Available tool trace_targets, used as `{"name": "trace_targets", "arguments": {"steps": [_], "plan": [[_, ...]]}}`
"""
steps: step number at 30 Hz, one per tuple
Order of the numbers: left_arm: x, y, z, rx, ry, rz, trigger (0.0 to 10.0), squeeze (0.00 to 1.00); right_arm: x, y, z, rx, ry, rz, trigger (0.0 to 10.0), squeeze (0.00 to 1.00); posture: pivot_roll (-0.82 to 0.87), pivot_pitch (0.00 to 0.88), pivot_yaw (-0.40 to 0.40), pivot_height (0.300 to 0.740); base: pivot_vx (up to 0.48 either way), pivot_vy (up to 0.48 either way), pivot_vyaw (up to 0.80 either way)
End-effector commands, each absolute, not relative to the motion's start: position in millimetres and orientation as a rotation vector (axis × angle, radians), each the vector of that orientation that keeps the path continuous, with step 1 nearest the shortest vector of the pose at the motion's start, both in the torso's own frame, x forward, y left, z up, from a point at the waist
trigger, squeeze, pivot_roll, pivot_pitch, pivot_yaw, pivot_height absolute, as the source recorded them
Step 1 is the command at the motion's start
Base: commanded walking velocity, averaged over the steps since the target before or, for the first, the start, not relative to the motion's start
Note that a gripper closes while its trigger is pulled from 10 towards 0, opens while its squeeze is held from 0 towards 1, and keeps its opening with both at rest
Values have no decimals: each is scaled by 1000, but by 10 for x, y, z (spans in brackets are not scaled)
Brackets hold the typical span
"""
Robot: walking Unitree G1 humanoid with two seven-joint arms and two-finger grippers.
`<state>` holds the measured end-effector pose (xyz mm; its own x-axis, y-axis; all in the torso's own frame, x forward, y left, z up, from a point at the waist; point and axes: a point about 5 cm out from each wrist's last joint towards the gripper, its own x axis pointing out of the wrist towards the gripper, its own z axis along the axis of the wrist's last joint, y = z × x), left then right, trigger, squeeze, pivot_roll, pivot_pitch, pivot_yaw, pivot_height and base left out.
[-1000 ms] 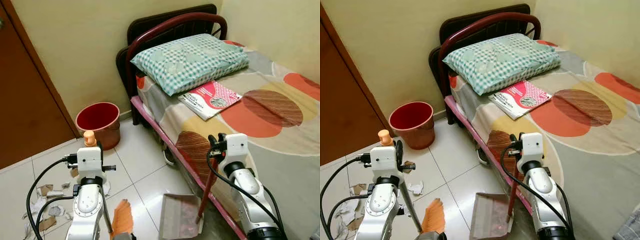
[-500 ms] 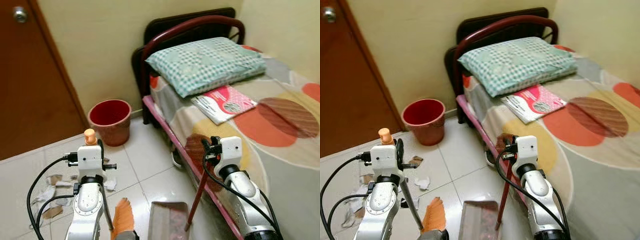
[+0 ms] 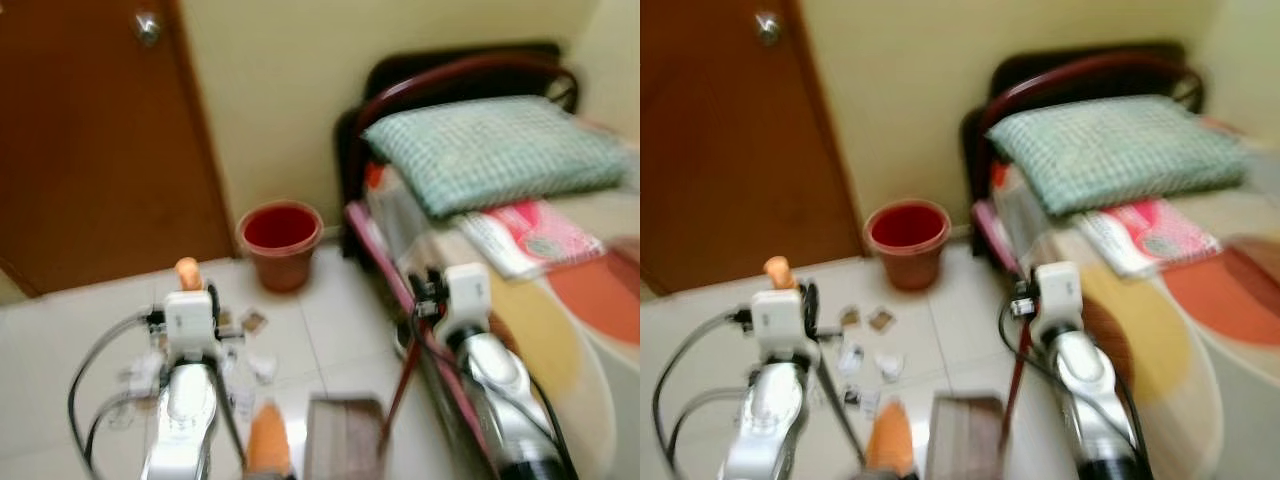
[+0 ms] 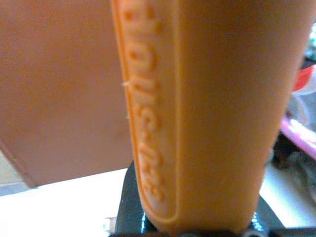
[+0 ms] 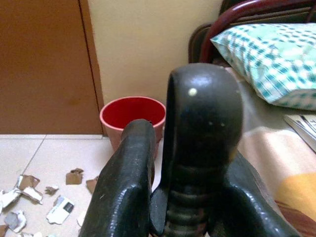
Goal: Sweep floor
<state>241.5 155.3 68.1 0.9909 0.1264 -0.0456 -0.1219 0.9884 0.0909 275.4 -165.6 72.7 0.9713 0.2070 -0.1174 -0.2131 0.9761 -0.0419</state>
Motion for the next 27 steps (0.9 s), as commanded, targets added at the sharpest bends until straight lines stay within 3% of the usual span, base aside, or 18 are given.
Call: {"name": "trace_targets", "arguments": {"steps": [1, 21, 22, 23, 24, 26, 27], "plan": [[2430, 1648, 709, 135, 49, 148, 10000, 0, 2802, -1643, 823, -48, 73, 216, 10000, 0, -19, 0, 13, 740, 0, 277, 0], [2380, 1683, 840, 178, -1, 172, 10000, 0, 2778, -1623, 777, -40, 106, 229, 10000, 0, -3, 41, -7, 740, 0, 0, 0], [2389, 1677, 851, 184, -7, 173, 10000, 0, 2782, -1623, 777, -38, 106, 229, 7765, 0, -3, 41, -7, 740, 0, 0, 0], [2396, 1669, 860, 178, -11, 174, 10000, 0, 2786, -1625, 778, -35, 106, 228, 3804, 0, -3, 41, -7, 740, 0, 0, 0], [2397, 1663, 869, 176, -13, 175, 10000, 0, 2785, -1627, 780, -33, 106, 227, 2314, 0, -4, 43, -9, 740, 0, 0, 0], [2393, 1661, 874, 173, -13, 176, 10000, 0, 2783, -1628, 781, -34, 105, 227, 2314, 0, -4, 43, -9, 740, 0, 0, 0], [2386, 1651, 868, 181, -6, 173, 10000, 0, 2778, -1635, 779, -32, 108, 223, 10000, 0, -3, 50, -17, 740, 0, 0, 0]]}}
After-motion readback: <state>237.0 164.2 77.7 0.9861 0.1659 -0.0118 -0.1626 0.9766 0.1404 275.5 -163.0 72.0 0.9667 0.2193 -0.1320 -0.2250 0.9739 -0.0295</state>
